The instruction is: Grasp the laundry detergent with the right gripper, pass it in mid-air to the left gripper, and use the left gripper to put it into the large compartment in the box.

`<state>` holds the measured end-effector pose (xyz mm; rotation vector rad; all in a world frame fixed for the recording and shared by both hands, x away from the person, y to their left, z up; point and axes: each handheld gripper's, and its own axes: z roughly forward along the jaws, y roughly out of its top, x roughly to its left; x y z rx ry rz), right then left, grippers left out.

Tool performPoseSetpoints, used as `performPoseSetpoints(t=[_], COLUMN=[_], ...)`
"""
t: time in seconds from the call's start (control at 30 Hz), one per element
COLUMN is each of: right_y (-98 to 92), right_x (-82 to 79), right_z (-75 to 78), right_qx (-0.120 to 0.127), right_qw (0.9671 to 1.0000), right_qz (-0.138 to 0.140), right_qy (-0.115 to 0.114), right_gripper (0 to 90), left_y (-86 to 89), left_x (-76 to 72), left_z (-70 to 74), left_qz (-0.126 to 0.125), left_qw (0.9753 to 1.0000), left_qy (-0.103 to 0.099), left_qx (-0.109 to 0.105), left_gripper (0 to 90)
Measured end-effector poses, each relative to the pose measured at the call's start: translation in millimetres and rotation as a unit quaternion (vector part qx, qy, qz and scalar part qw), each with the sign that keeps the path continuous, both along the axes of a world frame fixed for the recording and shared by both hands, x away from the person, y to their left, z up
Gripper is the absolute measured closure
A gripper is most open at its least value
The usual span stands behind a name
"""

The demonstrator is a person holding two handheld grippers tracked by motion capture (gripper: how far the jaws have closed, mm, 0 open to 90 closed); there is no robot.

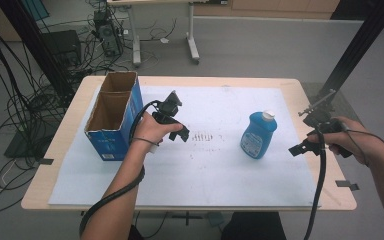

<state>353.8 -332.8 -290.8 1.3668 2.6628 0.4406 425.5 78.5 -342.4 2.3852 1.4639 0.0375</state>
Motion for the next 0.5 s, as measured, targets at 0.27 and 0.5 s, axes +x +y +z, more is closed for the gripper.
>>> performPoseSetpoints(t=[0.27, 0.5], right_y=[3.3, 7.6], right_x=[-4.2, -8.4], right_z=[-11.8, -19.3], right_qx=[-0.007, -0.004], right_qw=[1.0, 0.9999], right_qz=[-0.004, -0.003], right_qy=[-0.005, -0.012], right_gripper=[7.5, 7.5], left_y=[0.5, 0.2], left_x=[-6.1, -14.0], left_z=[-9.0, -15.0], left_qz=[-0.003, -0.003], left_qw=[1.0, 1.0], left_qy=[0.008, 0.008], left_qx=[0.002, 0.005], left_gripper=[11.8, 11.7])
